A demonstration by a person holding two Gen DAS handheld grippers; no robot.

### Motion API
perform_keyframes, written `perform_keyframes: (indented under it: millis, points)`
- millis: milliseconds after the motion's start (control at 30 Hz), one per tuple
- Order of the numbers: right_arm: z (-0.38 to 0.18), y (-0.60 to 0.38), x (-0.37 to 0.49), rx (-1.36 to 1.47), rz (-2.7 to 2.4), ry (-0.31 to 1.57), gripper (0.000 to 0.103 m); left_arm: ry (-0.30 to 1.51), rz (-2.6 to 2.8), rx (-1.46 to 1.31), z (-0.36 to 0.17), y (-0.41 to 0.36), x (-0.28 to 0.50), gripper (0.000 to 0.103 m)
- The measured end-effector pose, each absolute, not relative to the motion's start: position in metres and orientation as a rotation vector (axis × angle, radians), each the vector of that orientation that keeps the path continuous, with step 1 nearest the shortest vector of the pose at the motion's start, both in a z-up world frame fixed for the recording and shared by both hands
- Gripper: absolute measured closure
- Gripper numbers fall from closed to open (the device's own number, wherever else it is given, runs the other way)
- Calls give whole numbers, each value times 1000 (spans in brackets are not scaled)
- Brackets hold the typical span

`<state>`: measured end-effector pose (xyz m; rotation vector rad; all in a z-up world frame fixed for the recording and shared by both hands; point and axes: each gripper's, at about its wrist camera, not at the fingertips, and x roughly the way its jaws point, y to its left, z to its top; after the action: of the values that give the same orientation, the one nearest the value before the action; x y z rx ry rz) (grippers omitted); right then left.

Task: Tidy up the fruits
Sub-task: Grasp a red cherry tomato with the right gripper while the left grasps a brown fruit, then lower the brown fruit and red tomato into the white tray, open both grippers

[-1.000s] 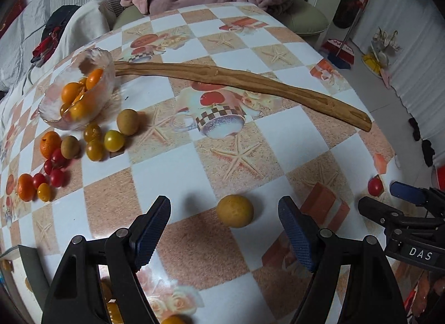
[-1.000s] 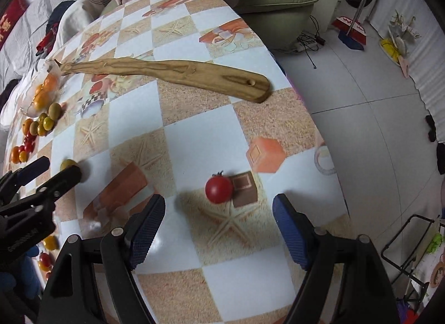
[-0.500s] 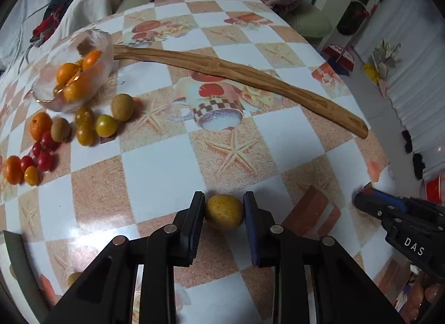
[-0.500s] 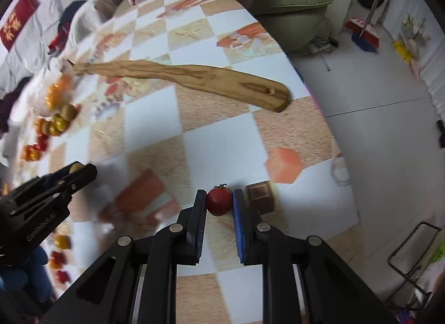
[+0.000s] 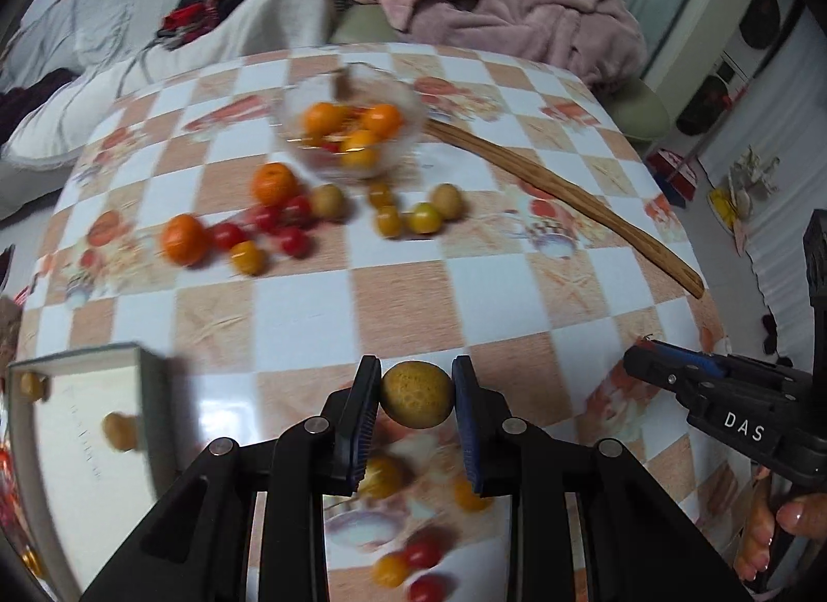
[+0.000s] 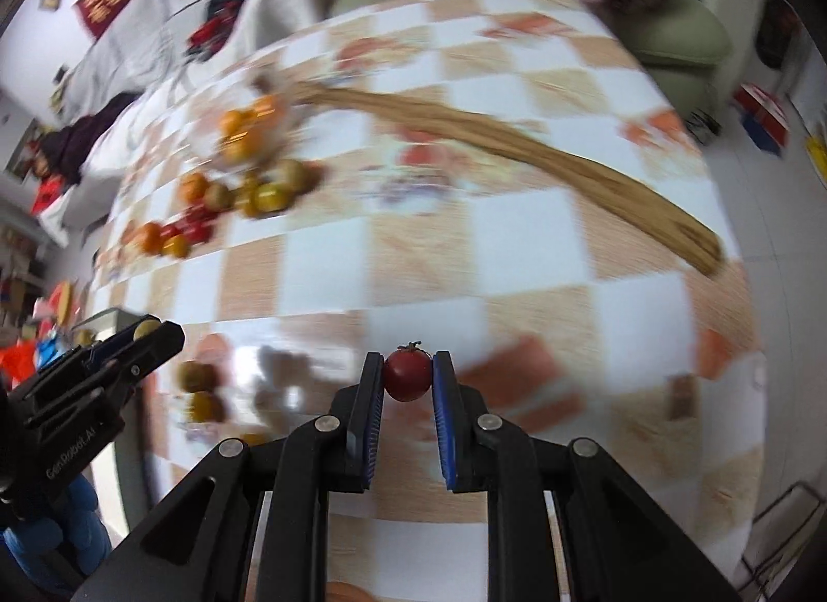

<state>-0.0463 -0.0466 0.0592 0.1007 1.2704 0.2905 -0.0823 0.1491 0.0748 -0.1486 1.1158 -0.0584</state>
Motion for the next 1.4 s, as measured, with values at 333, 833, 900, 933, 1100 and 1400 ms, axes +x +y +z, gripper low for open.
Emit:
perform_keyframes:
  millis: [333, 833, 900, 933, 1100, 1400]
  points:
    - [71, 92, -59, -33, 574, 1278, 83, 1096, 195, -233, 81, 266, -147, 73]
    - [53, 286, -88, -208, 891, 1310, 83, 1127, 514, -346, 33, 393, -211, 73]
    - [47, 301, -87, -241, 899, 1312, 83, 1130, 517, -355, 27, 398, -210, 73]
    - [42, 308, -87, -263, 901, 1313, 83, 1132, 520, -353, 25, 400, -209, 73]
    - [26, 328, -85, -340, 888, 1327, 83, 1141, 529, -354, 18, 405, -208, 73]
    - [17, 340, -94, -461, 893, 1301, 78, 1154, 505, -313, 16, 401, -209, 38]
